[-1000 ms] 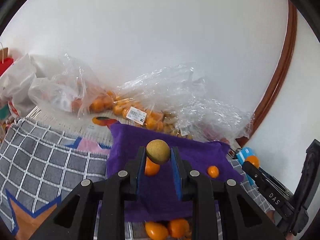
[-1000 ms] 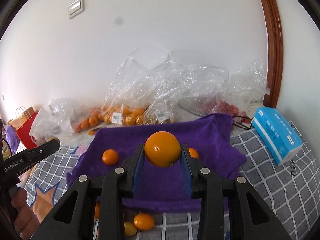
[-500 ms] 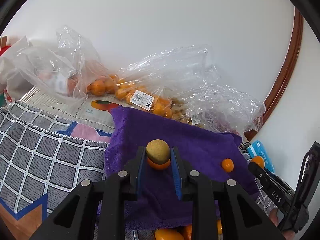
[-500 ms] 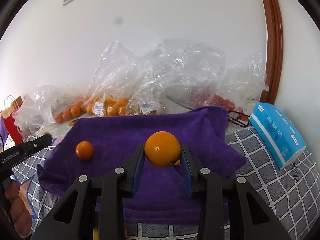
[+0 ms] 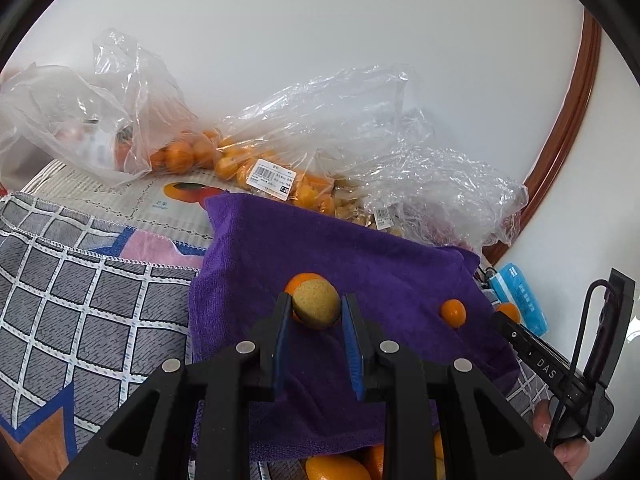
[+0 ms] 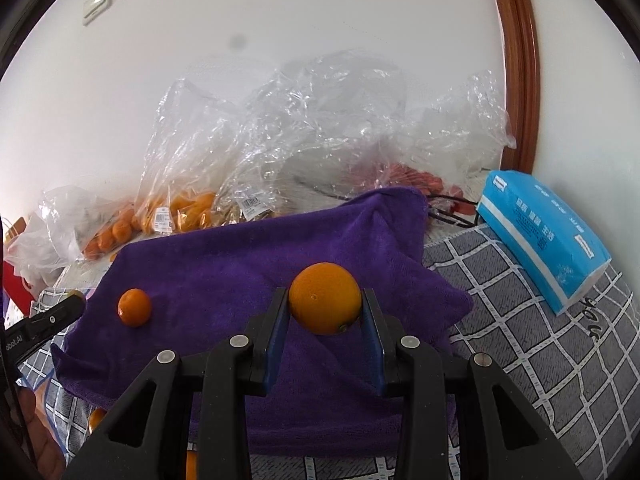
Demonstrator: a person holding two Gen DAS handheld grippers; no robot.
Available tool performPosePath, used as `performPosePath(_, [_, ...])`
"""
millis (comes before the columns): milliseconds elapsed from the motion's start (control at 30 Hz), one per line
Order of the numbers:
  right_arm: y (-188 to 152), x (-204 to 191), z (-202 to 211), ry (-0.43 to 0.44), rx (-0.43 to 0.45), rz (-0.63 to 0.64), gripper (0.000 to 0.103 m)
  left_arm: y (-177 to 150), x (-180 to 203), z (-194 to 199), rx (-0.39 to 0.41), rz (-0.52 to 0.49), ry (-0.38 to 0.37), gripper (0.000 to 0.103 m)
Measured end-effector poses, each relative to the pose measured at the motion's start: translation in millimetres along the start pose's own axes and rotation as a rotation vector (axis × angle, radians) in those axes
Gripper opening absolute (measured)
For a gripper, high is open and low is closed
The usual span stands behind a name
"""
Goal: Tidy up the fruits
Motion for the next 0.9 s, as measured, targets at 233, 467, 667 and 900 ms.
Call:
performPosePath(233, [-6, -6, -11, -0.013, -0.038, 0.03, 0.035, -2, 0, -9, -0.046, -0.011, 0.001, 0.024])
performPosePath(467, [-11, -9, -20, -0.022, -0.076, 0.048, 0.035, -3, -3, -14, -0.074, -0.001, -0.003, 0.024])
performPosePath(667, [-14, -8, -25, -0.024, -0.1, 0.044, 0.035, -4, -6, -18, -0.093, 0.014, -0.004, 0.024])
performPosePath(900, [-14, -8, -26, -0.04, -0.096, 0.051, 0.035, -6, -2, -21, -0.095, -0.011, 0.005, 0.024])
Point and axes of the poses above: each gripper's, at about its wrist camera, not at the fingertips, and z roughly against the way its jaws point, x to its right, y to its top, the point moved 2 cm from there along -z, roughly the way its jaws point
